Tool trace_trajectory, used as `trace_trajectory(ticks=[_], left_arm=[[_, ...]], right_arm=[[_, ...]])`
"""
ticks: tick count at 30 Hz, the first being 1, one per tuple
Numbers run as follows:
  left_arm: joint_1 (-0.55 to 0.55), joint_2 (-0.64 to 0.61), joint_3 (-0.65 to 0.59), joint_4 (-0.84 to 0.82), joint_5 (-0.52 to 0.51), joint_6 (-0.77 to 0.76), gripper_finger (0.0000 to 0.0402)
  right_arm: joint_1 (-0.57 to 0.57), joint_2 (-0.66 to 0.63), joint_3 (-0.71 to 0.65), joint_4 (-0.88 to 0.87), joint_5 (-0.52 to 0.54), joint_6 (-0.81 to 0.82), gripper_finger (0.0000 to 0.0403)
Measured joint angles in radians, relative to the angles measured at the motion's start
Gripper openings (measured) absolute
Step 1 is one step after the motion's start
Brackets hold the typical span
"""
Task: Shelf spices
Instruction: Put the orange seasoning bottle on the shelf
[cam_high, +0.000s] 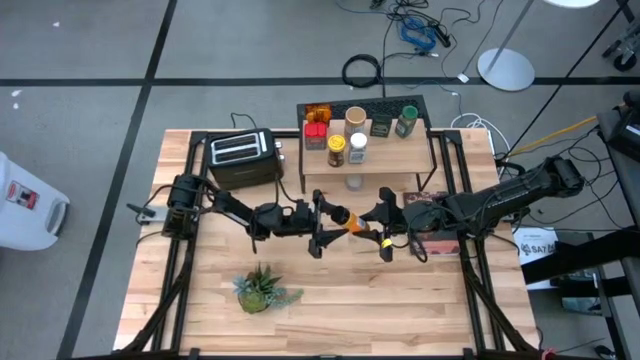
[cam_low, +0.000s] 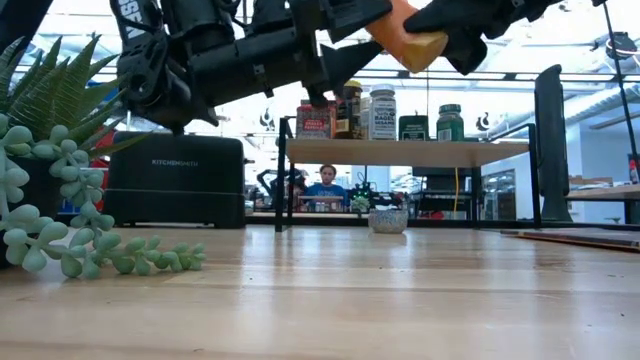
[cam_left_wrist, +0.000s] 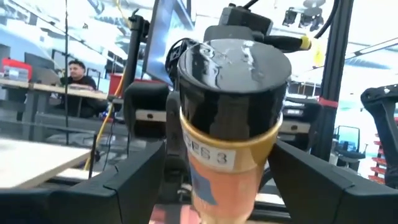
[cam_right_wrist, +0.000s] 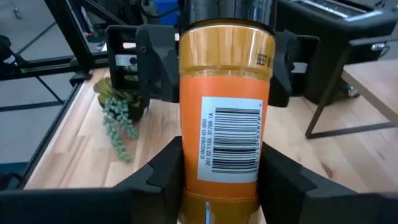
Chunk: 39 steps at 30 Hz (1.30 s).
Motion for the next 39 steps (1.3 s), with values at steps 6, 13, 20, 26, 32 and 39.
trace_trajectory(ticks=[6,13,20,26,32,39], left_arm=[[0.0,0.0,0.056,-0.018,0.015,0.043,0.029],[0.003,0.0,0.106,-0.088,0.048,0.05,0.028],[0.002,0.0,0.106,-0.035,0.074,0.085,0.0204],[-0.004,-0.003,0.108,-0.004,0.086,0.107,0.0173],[-0.003,-0.026,0.108,-0.022,0.103,0.125,0.0171],[-0.003,-0.072,0.108,-0.107,0.118,0.159,0.017]], right_arm=[[0.0,0.0,0.0,0.034,0.0,-0.016,0.0151],[0.014,0.0,-0.001,0.096,0.002,-0.07,0.0151],[0.028,0.0,-0.001,0.12,0.015,-0.101,0.0151],[0.031,0.0,-0.001,0.163,0.01,-0.127,0.015],[0.032,0.0,0.001,0.165,0.005,-0.117,0.0157],[0.033,-0.013,0.001,0.128,-0.005,-0.115,0.0218]])
